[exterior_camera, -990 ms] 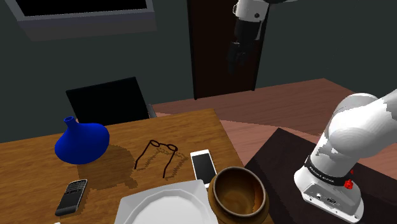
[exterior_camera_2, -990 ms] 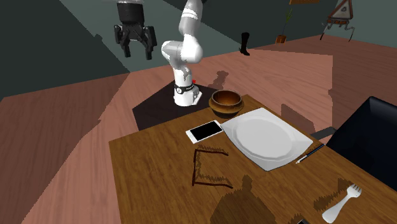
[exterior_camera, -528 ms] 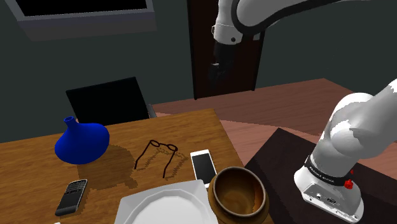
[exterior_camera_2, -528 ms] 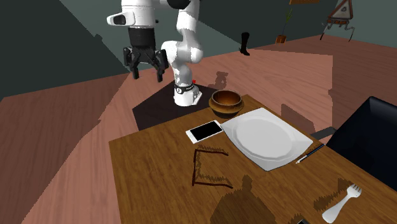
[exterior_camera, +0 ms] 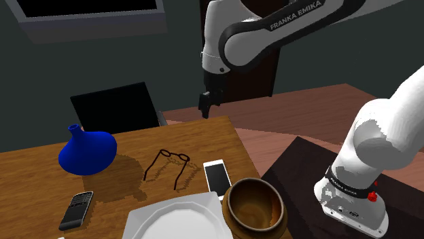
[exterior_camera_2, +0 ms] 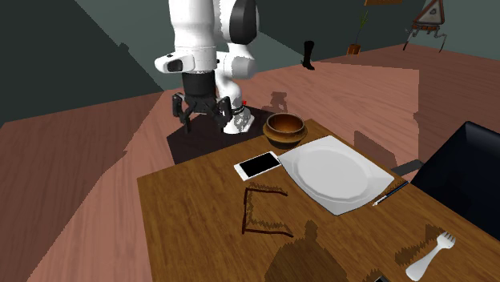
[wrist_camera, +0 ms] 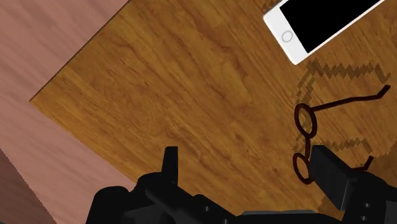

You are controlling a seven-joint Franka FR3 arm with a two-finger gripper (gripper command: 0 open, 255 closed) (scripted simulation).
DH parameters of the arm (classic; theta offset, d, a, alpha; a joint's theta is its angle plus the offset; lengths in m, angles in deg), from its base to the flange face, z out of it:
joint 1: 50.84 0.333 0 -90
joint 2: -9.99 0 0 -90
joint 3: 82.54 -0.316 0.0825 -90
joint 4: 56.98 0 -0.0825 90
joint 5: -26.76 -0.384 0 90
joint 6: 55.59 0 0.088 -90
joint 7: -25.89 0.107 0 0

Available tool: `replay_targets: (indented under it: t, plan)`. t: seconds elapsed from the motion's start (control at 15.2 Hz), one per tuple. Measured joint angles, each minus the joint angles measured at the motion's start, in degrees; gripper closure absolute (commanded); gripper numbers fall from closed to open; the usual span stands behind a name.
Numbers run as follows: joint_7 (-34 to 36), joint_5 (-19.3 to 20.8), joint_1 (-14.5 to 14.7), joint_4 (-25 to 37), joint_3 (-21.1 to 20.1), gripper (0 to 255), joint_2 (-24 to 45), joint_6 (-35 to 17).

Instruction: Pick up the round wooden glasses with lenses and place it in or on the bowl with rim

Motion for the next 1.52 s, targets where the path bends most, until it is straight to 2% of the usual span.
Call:
replay_targets:
  t: [0.46,0.73,1.06,1.52]
  plan:
    - [4.7,5.2,1.3,5.3,-4.8,0,13.2,-7.8]
    - [8.7,10.5,2.8,10.2,-6.5,0,21.8,-10.9]
    - [13.2,17.1,5.9,16.1,-6.8,0,31.4,-13.6]
    - [15.3,20.4,7.2,17.0,-5.5,0,36.2,-17.0]
